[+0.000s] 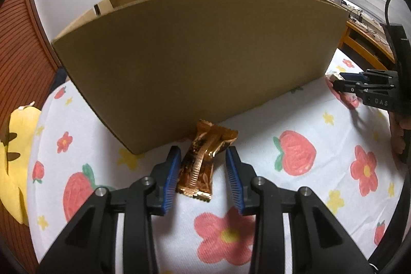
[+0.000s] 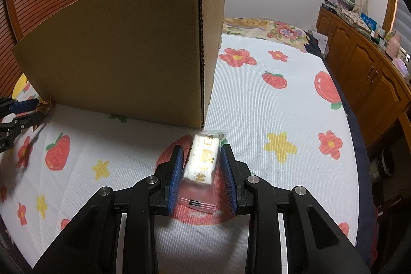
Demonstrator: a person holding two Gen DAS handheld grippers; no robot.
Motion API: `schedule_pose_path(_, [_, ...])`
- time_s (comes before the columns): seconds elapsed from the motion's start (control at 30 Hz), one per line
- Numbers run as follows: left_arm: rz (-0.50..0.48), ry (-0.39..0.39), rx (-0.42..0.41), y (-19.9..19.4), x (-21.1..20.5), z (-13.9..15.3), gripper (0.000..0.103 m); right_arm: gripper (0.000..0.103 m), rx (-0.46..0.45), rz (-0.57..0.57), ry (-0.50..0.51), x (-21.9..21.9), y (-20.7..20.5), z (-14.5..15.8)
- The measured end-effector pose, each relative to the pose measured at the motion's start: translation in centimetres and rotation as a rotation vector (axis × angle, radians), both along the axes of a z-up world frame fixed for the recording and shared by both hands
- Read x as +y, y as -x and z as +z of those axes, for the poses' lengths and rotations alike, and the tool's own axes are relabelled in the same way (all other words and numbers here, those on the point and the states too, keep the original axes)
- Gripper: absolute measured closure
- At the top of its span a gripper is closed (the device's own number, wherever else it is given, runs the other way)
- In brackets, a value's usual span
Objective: Organize snacks
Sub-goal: 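Grasp the orange-foil candy with the left tool while the right tool grasps the white bar pack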
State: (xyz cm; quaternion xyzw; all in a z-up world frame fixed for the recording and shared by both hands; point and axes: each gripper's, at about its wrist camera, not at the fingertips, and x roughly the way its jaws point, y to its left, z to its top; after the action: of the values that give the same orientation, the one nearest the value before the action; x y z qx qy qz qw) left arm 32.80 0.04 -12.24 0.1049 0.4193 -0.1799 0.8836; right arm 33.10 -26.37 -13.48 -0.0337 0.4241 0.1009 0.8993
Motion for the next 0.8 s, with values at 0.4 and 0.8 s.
schedule_pose_path(0.4, [0.014,0.008,0.015,0.00,-0.04,-0.66,0.068,0.074,0.000,0.000,0.000,0.01,0.01,0.01])
schedule_pose_path(0.8, [0.006,0.011,0.006,0.31,0.06,-0.67,0.074,0.074,0.000,0.000,0.000,0.02,0.03,0.01])
